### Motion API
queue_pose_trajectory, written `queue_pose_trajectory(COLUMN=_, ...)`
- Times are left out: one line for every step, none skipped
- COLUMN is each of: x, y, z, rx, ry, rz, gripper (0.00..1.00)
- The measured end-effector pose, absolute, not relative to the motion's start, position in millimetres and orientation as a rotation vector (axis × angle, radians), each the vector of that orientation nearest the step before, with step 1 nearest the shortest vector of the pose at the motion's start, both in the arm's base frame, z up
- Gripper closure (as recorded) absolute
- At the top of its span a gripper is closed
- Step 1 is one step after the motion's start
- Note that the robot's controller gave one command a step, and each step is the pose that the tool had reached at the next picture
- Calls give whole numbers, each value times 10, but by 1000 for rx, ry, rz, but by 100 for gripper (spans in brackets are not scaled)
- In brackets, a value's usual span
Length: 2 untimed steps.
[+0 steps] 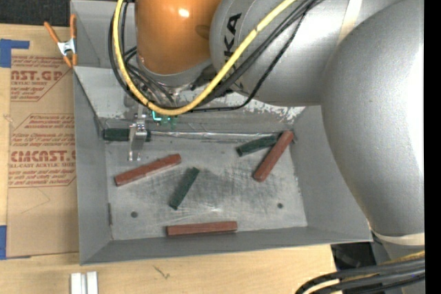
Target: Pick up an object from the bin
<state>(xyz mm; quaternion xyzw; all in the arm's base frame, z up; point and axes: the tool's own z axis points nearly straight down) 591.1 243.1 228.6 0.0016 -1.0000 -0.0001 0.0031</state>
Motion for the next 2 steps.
queue_pose_trajectory(x=5930, y=2416, z=2340, rx=1, ry=-3143, rz=-3, gripper=0)
queue_pose_trajectory(x=5239, y=2193, z=1631, rx=46, ry=-3145, rz=-4, gripper=0)
